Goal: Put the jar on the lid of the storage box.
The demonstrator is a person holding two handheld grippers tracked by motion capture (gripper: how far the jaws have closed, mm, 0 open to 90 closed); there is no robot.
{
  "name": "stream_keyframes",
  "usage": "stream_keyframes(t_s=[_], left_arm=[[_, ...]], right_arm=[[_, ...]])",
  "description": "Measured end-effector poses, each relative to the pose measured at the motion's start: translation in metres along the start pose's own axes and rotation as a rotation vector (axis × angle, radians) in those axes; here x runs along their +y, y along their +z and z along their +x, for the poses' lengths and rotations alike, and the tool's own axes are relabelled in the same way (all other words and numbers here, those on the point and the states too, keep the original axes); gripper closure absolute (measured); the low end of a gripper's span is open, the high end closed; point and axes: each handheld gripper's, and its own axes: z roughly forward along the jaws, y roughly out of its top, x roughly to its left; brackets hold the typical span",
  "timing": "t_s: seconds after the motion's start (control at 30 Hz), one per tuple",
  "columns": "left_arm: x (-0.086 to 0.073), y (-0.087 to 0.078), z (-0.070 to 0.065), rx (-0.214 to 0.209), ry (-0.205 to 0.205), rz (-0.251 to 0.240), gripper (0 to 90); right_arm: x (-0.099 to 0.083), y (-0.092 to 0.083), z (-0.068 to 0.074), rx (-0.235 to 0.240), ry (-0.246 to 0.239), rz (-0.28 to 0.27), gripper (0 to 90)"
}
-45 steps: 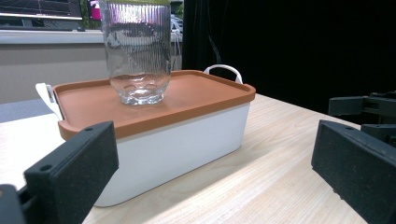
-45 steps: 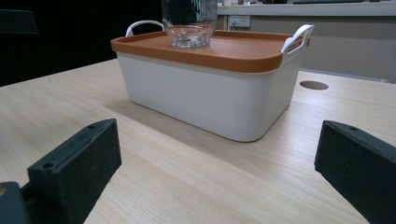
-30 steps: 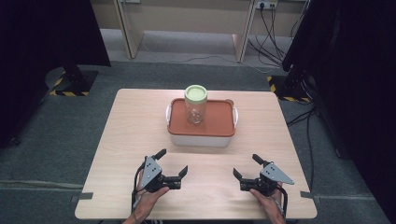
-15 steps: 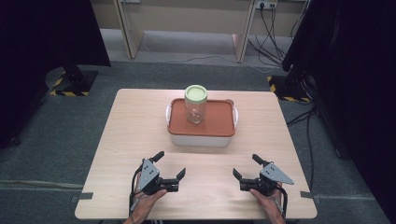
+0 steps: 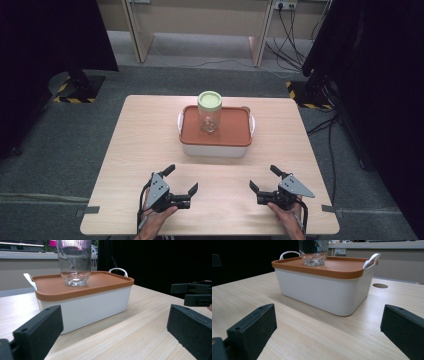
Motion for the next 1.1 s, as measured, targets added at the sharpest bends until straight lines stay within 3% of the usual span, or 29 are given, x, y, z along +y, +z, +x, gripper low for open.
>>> stream_keyframes(t_s=[1.1], left_arm=[[-0.005, -0.02, 0.005, 0.011, -0.004, 0.003, 0.0]], right_arm=[[0.0, 0.0, 0.0, -0.001, -0.002, 0.0, 0.8]])
